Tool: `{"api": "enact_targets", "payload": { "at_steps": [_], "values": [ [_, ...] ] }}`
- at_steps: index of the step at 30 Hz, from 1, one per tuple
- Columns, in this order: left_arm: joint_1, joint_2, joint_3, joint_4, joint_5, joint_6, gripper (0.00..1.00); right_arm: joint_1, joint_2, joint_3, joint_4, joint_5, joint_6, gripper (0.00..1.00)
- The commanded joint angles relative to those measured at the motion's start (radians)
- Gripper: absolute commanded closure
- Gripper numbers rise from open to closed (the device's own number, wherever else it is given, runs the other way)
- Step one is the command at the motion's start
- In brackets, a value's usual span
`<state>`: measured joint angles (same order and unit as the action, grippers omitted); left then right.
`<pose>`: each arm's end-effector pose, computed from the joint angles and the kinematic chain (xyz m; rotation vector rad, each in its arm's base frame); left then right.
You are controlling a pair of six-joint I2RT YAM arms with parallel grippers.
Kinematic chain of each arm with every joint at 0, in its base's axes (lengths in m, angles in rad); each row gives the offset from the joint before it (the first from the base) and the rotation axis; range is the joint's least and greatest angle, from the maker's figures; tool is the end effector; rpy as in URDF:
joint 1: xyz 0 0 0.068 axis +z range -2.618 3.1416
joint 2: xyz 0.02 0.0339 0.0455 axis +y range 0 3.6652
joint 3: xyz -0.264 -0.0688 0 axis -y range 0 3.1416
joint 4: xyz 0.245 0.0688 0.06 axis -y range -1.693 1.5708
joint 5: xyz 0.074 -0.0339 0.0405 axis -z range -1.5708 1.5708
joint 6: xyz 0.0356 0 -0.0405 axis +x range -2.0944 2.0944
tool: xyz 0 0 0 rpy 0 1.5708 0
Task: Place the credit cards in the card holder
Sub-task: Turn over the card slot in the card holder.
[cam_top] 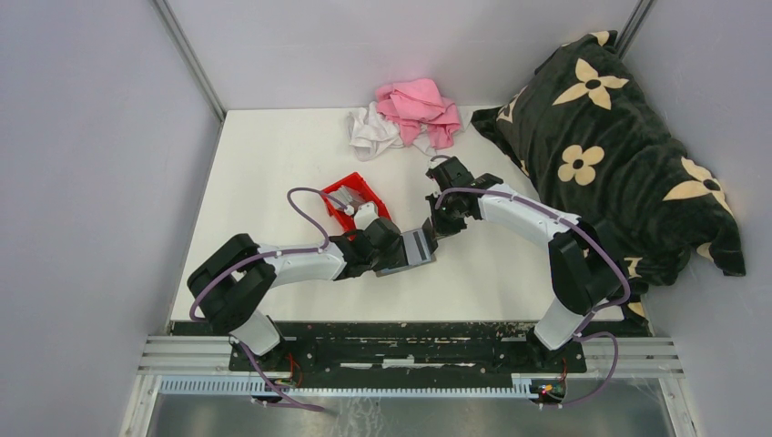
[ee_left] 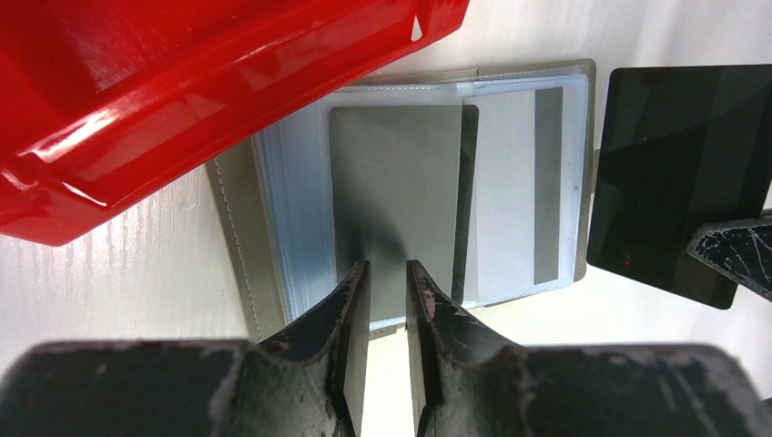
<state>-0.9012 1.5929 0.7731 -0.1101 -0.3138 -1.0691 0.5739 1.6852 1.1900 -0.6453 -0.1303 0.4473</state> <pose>0.1957 -0.2295 0.1528 -0.3396 2.4742 -0.4717 0.2829 0.1884 0.2128 -0.2164 2.7852 0.4573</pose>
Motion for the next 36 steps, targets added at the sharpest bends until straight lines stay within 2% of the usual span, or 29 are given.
{"api": "enact_targets", "payload": {
  "at_steps": [1, 36],
  "values": [
    [-0.008, 0.033, -0.011, -0.056, -0.004, 0.009, 0.72, -0.003, -0.009, 0.005, 0.013, 0.037, -0.018, 0.99],
    [-0.009, 0.033, -0.018, -0.057, 0.002, 0.007, 0.72, -0.003, 0.002, -0.025, 0.063, -0.033, 0.024, 0.99]
  ]
}}
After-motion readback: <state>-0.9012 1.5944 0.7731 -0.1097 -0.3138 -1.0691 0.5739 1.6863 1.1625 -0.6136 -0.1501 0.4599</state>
